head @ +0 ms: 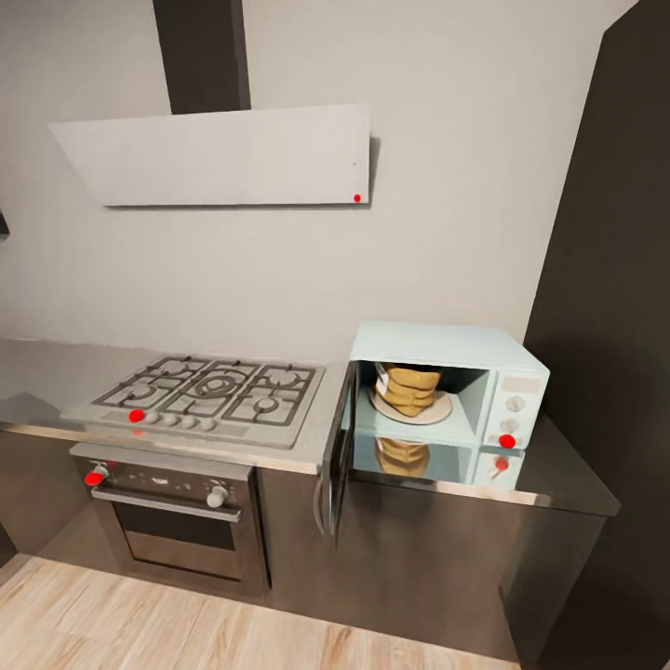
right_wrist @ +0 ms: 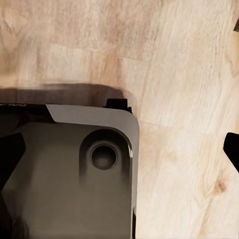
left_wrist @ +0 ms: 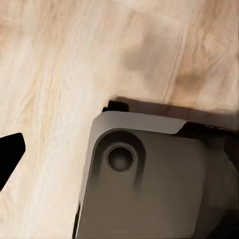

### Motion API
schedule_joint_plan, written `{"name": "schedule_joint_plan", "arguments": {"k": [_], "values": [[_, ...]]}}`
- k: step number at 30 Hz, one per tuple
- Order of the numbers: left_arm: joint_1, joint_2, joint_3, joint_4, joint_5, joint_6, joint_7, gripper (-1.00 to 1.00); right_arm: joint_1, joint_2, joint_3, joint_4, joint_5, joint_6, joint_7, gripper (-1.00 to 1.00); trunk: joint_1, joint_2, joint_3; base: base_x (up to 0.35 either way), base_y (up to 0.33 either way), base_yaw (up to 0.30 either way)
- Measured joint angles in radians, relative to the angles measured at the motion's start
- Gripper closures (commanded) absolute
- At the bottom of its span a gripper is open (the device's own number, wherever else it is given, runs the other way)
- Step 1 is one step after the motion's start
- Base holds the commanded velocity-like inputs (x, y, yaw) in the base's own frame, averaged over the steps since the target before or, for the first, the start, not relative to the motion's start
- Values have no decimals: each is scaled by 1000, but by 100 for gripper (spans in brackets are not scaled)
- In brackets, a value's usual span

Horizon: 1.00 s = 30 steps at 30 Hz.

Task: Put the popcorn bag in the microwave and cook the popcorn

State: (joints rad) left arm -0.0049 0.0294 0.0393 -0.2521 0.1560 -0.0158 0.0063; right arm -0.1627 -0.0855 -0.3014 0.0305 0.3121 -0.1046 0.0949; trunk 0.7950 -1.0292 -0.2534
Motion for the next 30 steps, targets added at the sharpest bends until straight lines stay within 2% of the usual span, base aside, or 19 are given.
{"name": "schedule_joint_plan", "arguments": {"k": [3, 6, 7, 9, 10, 12, 13, 14, 16, 17, 20, 25, 27, 30], "values": [[-1, 23, 1, -262, -1, 165, 1, -100, 1, -2, 0, 0, 0, -1, 0, -100, 0, 0, 0, 0, 0, 0], [0, 34, 2, -529, -2, 283, 2, -100, 1, -3, 0, 0, 0, -1, 0, -100, 0, 0, 0, 0, 0, 0], [-1, 36, 3, -585, -2, 303, 2, -100, 1, -3, 0, 0, 0, -2, 0, -100, 0, 0, 0, 0, 0, 0], [-18, 39, 3, -694, -1, 384, 1, -100, 1, -3, 0, 0, 0, -3, 0, -100, 0, 0, 0, 0, 0, 0], [-39, 39, 3, -720, 1, 418, -2, -100, 1, -2, 0, 0, 0, -3, 0, -100, 0, 0, 0, 0, 0, 0], [-122, 37, 4, -762, 7, 488, -7, -100, 1, -2, 0, 0, 0, -3, 0, -100, 0, 0, 0, 0, 0, 0], [-185, 32, 4, -777, 10, 520, -10, -100, 1, -1, 0, 0, 0, -4, 0, -100, 0, 0, 0, 0, 0, 0], [-260, 29, 4, -783, 13, 533, -12, -100, 1, -1, 0, 0, 0, -4, 0, -100, 0, 0, 0, 0, 0, 0], [-338, 26, 3, -790, 17, 541, -31, -100, 1, -1, 0, 0, 0, -4, 0, -100, 0, 0, 0, 0, 0, 0], [-369, 26, 3, -791, 18, 542, -61, -100, 1, -1, 0, 0, 0, -4, 0, -100, 0, 0, 0, 0, 0, 0], [-416, 24, 4, -808, 18, 532, -178, -100, 1, -2, 0, 0, 0, -4, 0, -100, 0, 0, 0, 0, 0, 0], [-429, -12, -6, -916, 12, 525, -333, -100, 1, -4, 0, 0, 1, -4, 6, -100, 0, 0, 0, 0, 0, 0], [-430, -15, -8, -943, 10, 524, -372, -100, 1, -5, 0, 0, 1, -3, 10, -100, 0, 0, 0, 0, 0, 0], [-430, -18, -14, -954, 7, 523, -389, -100, 0, -2, 0, 0, 1, -5, 11, -100, 0, 0, 0, 0, 0, 0]]}}
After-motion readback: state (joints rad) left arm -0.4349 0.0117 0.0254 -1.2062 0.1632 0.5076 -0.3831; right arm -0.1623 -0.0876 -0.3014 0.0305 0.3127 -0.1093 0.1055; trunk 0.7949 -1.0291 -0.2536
